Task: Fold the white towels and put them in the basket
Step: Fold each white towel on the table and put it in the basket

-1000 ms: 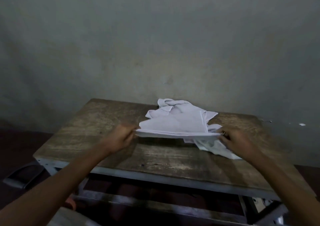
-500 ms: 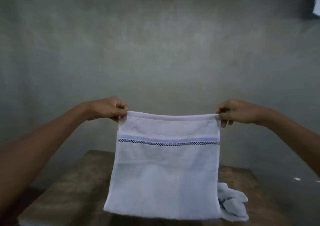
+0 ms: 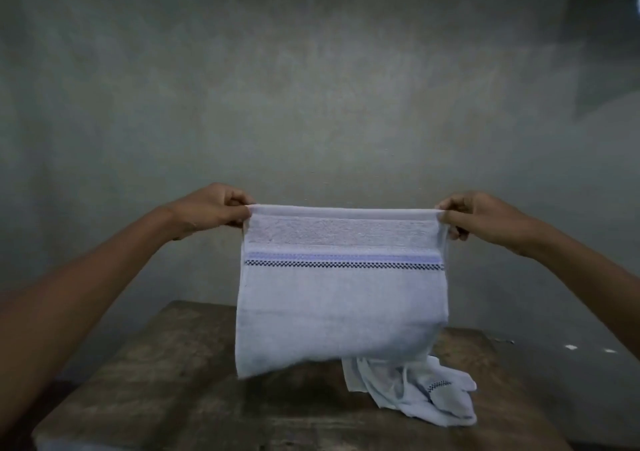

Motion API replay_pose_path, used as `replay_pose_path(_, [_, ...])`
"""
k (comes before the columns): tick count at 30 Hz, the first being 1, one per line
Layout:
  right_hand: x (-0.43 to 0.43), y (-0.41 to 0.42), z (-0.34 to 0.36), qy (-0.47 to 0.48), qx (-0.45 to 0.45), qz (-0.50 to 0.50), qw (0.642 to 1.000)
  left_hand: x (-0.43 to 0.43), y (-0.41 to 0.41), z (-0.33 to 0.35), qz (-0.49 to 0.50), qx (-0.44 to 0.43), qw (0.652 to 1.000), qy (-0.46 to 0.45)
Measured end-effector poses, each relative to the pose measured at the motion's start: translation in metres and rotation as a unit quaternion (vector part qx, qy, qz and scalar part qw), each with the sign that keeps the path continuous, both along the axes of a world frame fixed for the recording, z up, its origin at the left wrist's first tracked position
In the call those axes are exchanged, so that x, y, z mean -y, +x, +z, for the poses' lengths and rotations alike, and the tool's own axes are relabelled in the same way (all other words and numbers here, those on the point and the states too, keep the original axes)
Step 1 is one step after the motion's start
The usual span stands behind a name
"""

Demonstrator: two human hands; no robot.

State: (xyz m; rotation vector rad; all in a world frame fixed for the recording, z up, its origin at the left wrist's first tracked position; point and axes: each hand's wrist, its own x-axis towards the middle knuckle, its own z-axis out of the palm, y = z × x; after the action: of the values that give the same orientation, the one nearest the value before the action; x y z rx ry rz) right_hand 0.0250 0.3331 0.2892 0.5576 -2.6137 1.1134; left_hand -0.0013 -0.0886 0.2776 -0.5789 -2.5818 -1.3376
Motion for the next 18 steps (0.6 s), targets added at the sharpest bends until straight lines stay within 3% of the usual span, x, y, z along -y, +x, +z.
replay_pose_path(2, [0.000, 0.005, 0.001, -0.001, 0.033, 0.022, 0.999, -0.003, 0.004, 0.000, -0.027, 0.006, 1.000, 0.006])
replay_pose_path(4, [-0.001, 0.013, 0.002, -0.057, 0.104, 0.058, 0.991, -0.001, 0.014, 0.002, -0.100, 0.126, 0.985, 0.057])
replay_pose_path(6, [-0.003, 0.016, 0.002, -0.108, 0.121, 0.064, 0.985, -0.002, 0.019, 0.001, -0.132, 0.176, 0.973, 0.077])
replay_pose_path(9, [-0.002, 0.008, -0.003, -0.057, 0.041, 0.007, 0.998, -0.004, 0.009, -0.005, -0.032, 0.041, 0.999, 0.018])
replay_pose_path(12, [0.005, 0.006, -0.009, 0.000, -0.009, -0.019, 1.000, -0.009, 0.002, -0.013, 0.062, -0.079, 0.994, -0.031])
replay_pose_path(15, [0.003, 0.008, -0.011, -0.053, 0.028, 0.003, 0.998, -0.006, 0.009, -0.016, -0.030, 0.031, 0.995, 0.088])
replay_pose_path(18, [-0.001, 0.011, -0.007, -0.140, 0.075, 0.054, 0.986, 0.002, 0.018, -0.015, -0.116, 0.132, 0.972, 0.158])
